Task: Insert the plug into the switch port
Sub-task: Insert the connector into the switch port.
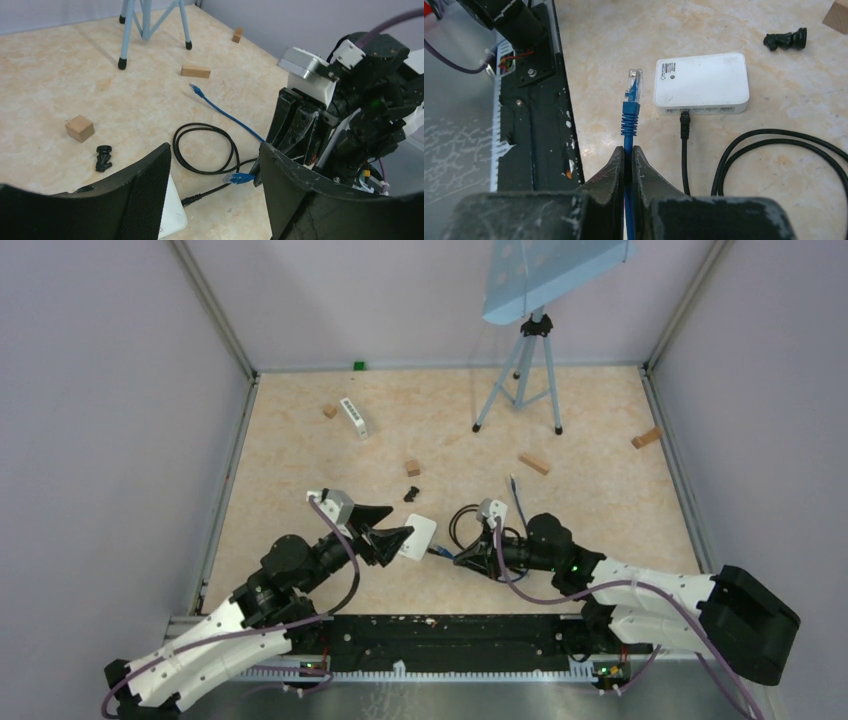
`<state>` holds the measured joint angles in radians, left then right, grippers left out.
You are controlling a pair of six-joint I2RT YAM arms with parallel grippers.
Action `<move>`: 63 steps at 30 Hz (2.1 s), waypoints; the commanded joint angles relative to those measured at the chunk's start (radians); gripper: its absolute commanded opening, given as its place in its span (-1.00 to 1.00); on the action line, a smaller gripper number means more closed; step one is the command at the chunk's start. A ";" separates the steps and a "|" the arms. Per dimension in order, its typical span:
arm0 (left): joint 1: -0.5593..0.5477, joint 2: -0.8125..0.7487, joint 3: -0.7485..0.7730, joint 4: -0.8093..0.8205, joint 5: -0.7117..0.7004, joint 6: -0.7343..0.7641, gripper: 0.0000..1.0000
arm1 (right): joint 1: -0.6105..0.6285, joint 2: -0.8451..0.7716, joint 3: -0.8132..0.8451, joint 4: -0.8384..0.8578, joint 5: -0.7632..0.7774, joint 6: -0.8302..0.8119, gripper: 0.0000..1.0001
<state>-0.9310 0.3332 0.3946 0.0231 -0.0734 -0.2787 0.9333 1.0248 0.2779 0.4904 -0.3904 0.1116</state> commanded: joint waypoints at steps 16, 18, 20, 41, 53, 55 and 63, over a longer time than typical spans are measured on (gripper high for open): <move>-0.003 0.204 -0.096 0.288 0.373 -0.195 0.70 | -0.146 -0.027 -0.096 0.360 -0.372 0.351 -1.00; -0.003 0.202 -0.110 0.310 0.380 -0.203 0.71 | -0.147 -0.031 -0.098 0.384 -0.380 0.359 -1.00; -0.003 0.207 -0.119 0.322 0.388 -0.209 0.70 | -0.148 -0.029 -0.098 0.402 -0.391 0.367 -1.00; -0.003 0.344 -0.135 0.470 0.553 -0.224 -0.46 | -0.147 -0.028 -0.074 0.417 -0.430 0.373 -1.00; -0.003 0.370 -0.111 0.389 0.455 -0.247 -1.00 | -0.147 -0.147 -0.071 0.215 -0.258 0.185 -0.44; -0.003 0.372 -0.117 0.377 0.412 -0.288 -1.00 | -0.148 -0.199 -0.069 0.156 -0.184 0.092 -0.27; -0.003 0.354 -0.230 0.449 0.252 -0.538 -1.00 | -0.137 -0.299 -0.170 0.320 -0.094 -0.188 -0.11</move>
<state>-0.9314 0.6998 0.2207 0.4061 0.2676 -0.6701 0.7933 0.7444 0.1604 0.6804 -0.5404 0.1188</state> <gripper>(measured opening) 0.026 0.440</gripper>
